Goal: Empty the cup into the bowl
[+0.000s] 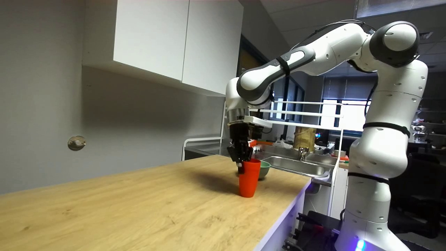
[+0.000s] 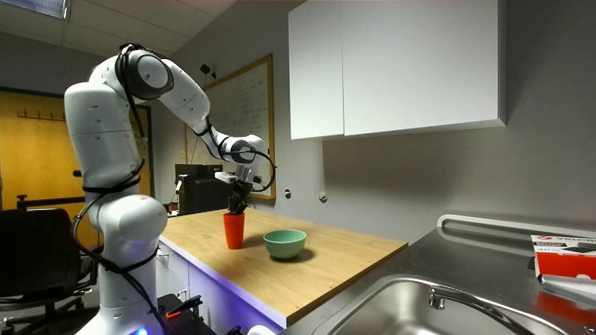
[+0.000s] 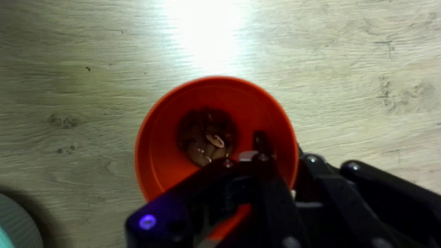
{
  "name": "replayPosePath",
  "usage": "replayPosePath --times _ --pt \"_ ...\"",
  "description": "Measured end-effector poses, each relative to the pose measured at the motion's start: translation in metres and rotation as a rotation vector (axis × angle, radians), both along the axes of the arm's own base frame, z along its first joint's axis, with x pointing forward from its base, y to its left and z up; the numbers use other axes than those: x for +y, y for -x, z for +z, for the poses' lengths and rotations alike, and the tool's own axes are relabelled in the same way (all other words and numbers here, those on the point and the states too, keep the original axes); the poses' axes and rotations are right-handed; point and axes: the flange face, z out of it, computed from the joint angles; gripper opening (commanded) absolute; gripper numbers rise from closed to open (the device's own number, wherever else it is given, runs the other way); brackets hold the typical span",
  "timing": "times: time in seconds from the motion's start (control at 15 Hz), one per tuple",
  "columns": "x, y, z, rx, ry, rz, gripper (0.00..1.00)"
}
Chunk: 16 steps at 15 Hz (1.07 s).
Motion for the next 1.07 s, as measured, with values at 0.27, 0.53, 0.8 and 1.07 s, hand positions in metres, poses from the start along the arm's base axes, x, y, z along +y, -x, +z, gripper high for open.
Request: replayPosePath --times 0.27,0.53,0.8,1.07 --pt "-0.007 0.000 0.018 -0.054 0.045 0.026 0.02" --pt "-0.028 -0.004 0.045 -0.135 0.071 0.038 0.02" --pt "-0.067 -0.019 0.067 -0.260 0.027 0.056 0.02" --pt "-0.109 -0.038 0.068 -0.383 -0.053 0.080 0.02"
